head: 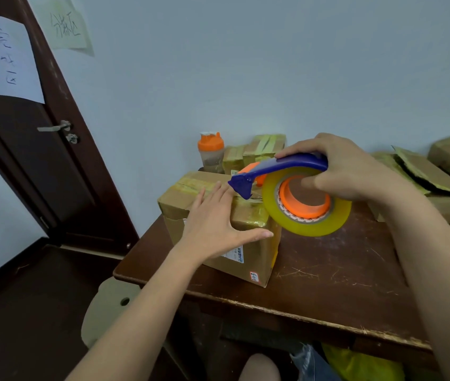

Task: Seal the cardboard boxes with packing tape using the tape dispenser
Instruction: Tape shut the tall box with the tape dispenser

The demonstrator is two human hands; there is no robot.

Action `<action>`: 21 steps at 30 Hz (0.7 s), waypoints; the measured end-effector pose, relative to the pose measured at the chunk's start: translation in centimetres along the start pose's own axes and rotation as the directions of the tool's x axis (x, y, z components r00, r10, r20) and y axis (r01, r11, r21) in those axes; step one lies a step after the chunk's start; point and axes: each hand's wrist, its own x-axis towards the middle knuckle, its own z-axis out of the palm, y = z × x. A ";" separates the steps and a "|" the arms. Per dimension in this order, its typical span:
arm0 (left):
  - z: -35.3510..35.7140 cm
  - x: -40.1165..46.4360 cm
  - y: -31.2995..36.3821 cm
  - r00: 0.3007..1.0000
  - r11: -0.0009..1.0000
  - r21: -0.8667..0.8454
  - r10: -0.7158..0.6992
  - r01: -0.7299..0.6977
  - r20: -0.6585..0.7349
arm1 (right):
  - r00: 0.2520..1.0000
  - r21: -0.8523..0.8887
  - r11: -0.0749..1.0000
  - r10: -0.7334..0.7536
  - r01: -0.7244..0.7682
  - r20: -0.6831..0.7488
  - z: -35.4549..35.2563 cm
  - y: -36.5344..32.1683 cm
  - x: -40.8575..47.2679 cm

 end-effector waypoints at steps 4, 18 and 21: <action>0.5 0.1 0.2 0.995 1.000 0.001 0.008 -0.008 -0.095 | 0.998 0.040 0.999 -0.023 0.021 0.051 -0.3 0.2 0.2; -1.0 0.3 0.1 0.993 0.996 0.058 -0.074 0.069 0.095 | 0.997 0.071 0.997 -0.018 0.013 0.070 -1.1 2.9 -3.7; -1.1 0.4 0.2 0.990 0.995 0.061 -0.090 0.084 0.106 | 0.999 0.053 0.999 0.001 -0.003 0.042 -2.1 3.6 -5.1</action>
